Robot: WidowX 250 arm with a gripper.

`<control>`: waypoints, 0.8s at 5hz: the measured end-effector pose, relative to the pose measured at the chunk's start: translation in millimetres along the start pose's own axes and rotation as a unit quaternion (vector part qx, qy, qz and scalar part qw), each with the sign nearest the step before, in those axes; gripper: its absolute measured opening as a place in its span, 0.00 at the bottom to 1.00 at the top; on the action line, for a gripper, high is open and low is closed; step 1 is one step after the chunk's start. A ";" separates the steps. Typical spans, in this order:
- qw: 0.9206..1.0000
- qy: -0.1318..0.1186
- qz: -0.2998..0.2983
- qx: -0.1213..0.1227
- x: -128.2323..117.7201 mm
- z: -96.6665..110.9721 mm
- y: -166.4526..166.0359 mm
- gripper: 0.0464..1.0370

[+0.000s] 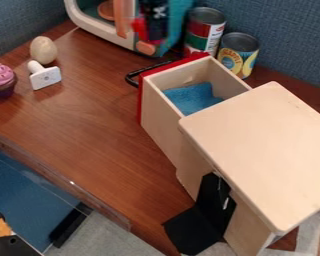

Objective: Take the red object out of the drawer and put it on the lower left side of the table

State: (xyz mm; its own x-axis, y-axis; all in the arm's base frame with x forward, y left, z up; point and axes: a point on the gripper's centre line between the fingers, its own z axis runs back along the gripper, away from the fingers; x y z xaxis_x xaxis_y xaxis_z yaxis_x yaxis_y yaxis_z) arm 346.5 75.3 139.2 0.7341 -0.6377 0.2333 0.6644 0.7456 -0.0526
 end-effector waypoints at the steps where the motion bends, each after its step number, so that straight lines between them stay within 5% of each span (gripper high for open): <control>1: 0.999 0.028 0.039 -0.010 -35.6 -9.6 6.9 0.74; 2: 0.996 0.052 0.059 -0.029 -74.4 -24.1 3.4 0.74; 4: 0.993 0.103 0.054 -0.027 -129.6 -35.4 -15.1 0.74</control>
State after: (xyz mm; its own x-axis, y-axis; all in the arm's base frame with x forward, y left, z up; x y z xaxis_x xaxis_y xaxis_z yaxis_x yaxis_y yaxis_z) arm 246.2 139.9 75.4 0.8115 -0.5841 0.0193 0.5819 0.8044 -0.1196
